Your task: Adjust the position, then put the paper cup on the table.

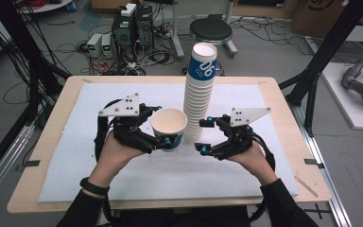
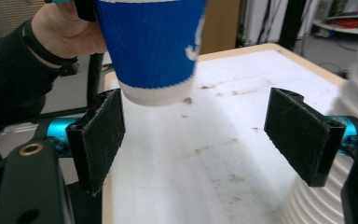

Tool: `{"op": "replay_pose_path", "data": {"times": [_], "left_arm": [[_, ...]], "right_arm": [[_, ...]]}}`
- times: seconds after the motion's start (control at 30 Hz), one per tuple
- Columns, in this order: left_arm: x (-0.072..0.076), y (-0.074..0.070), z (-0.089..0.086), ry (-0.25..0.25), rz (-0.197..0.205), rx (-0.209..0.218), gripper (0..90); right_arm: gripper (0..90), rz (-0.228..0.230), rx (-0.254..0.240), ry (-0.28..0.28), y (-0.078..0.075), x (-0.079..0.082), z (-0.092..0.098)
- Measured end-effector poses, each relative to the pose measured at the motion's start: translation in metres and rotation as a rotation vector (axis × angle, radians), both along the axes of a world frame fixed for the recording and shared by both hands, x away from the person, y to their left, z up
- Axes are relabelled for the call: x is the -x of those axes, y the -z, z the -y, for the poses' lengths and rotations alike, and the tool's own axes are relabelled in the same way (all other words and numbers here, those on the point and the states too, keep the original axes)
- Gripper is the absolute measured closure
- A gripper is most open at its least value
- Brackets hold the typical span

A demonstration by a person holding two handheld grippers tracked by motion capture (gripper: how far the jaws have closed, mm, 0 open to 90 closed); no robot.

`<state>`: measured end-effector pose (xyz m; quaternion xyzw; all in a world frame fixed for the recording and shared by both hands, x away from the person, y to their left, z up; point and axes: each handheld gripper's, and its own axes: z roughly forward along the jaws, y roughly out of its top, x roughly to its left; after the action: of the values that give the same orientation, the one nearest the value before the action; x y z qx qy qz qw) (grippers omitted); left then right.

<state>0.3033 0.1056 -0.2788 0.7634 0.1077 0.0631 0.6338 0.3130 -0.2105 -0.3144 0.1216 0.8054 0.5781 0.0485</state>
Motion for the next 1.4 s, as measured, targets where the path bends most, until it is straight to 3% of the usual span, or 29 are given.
{"op": "replay_pose_path", "data": {"times": [0.57,1.03,1.4], "left_arm": [[0.003,-0.003,-0.029,-0.055,0.006,0.007,20.6],[0.002,-0.003,-0.033,-0.073,0.013,0.013,20.6],[0.0,0.003,-0.048,-0.15,0.017,-0.006,20.7]], "right_arm": [[20.5,0.04,-0.02,0.132,-0.007,0.003,0.042],[20.5,0.048,-0.033,0.17,-0.01,0.003,0.055],[20.5,0.053,-0.053,0.203,-0.012,-0.002,0.067]]}}
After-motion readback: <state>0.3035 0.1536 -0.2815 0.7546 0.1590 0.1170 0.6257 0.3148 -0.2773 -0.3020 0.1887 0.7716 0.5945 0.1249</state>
